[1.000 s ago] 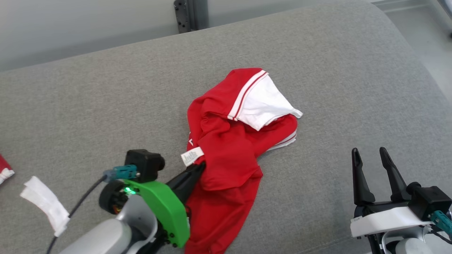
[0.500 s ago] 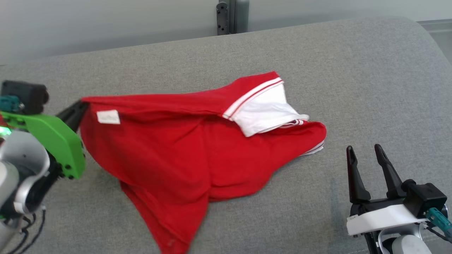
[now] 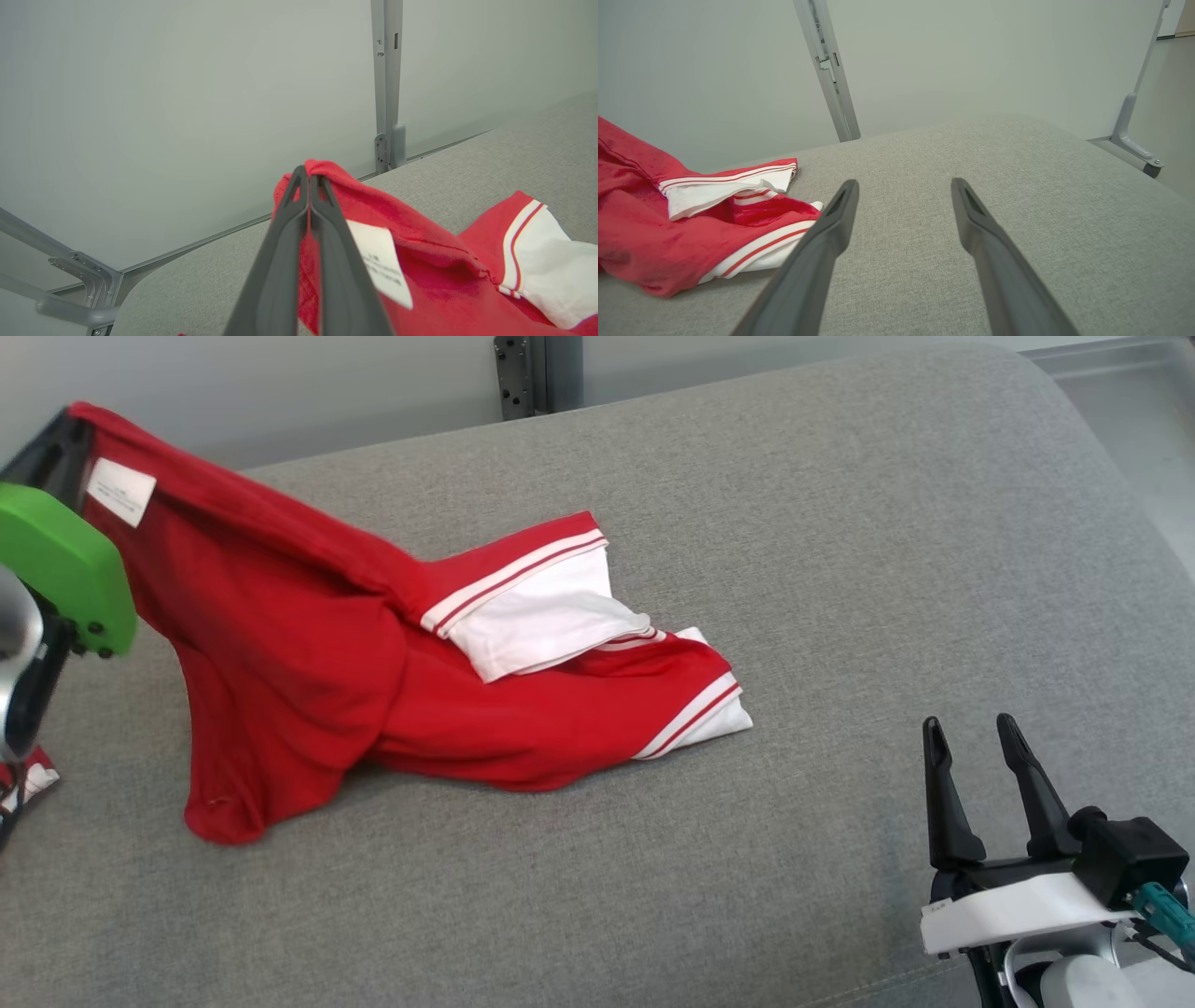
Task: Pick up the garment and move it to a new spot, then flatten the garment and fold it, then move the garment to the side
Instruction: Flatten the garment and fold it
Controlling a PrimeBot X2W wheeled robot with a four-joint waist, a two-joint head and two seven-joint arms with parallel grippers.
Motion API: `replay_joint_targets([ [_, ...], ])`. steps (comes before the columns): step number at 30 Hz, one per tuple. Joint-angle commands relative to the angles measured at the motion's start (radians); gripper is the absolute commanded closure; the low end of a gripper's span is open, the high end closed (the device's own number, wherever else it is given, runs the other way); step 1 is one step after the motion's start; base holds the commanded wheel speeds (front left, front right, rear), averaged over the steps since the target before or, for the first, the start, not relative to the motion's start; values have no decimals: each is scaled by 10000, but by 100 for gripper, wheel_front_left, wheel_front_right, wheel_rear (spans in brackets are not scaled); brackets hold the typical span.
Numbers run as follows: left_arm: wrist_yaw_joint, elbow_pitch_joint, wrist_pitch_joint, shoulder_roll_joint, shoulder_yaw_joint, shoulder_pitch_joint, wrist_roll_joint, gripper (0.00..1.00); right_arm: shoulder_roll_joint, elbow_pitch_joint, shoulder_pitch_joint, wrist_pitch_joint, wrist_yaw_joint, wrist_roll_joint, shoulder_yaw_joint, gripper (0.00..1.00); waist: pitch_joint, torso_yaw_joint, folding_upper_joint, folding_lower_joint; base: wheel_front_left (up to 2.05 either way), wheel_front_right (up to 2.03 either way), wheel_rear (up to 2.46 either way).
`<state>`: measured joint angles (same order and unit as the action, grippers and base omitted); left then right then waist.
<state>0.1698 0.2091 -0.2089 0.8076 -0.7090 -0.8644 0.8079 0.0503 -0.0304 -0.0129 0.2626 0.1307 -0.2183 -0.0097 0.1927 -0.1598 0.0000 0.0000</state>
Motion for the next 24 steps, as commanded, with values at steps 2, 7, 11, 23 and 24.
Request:
replay_joint_targets([
  [2,-2,-135,54,30,-241,693,-18,100,12,-12,-190,32,1,-54,-109,0,-62,-97,0,0,0,0,0],
  [7,397,-1372,-257,237,-917,2581,343,100,14,-13,-389,32,1,88,-249,0,-237,108,0,0,0,0,0],
  [11,905,-2548,-391,275,-1620,4182,401,100,17,46,-391,32,1,229,-283,0,-369,401,0,0,0,0,0],
  [23,2081,-1591,730,-1173,-2810,6690,195,100,15,-18,-481,32,1,413,-138,0,-657,1275,0,0,0,0,0],
  [24,2121,-1345,821,-1305,-2861,6801,203,100,15,-31,-502,32,1,416,-119,0,-682,1304,0,0,0,0,0],
])
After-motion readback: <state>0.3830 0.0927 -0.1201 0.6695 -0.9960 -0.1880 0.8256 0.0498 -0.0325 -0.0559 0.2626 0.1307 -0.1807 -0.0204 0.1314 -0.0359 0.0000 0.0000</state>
